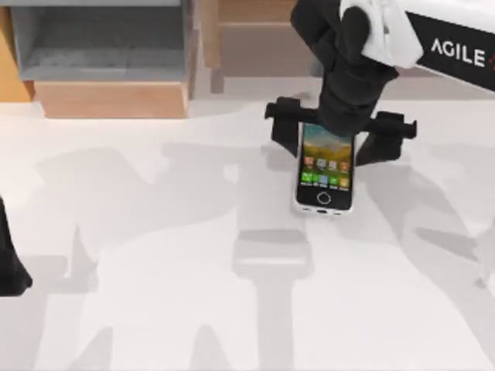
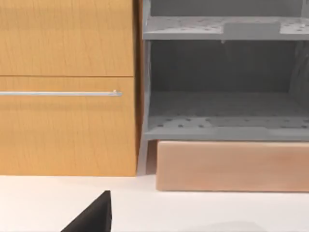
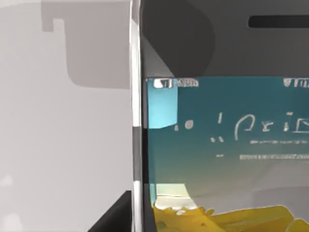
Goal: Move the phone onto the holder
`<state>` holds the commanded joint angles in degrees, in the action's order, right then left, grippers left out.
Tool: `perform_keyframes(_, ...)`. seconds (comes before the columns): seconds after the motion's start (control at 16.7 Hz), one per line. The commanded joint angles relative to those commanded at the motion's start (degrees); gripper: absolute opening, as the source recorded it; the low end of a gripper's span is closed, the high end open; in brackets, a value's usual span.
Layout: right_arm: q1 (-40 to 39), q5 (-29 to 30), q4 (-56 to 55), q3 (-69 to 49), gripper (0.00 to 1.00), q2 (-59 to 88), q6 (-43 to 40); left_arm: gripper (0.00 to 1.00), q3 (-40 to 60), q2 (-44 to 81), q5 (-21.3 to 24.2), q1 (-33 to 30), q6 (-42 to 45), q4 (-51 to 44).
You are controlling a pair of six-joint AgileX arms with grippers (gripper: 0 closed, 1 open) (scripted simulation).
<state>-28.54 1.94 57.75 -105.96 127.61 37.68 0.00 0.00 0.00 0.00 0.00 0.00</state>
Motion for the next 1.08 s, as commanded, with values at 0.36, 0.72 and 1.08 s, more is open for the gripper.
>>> perform_keyframes(0.36,7.05,0.9,-9.69,11.54,0.0,-17.37,-5.32,1.0,0.0,0.0,0.0,0.0,0.0,0.0)
perform_keyframes(0.72,15.03,3.48,-21.84,28.64,0.0,-38.87,-12.56,1.0,0.0,0.0,0.0,0.0,0.0,0.0)
perform_keyframes(1.08,20.73,8.03,-32.66,48.74,0.0,-60.25,-20.17,1.0,0.0,0.0,0.0,0.0,0.0,0.0)
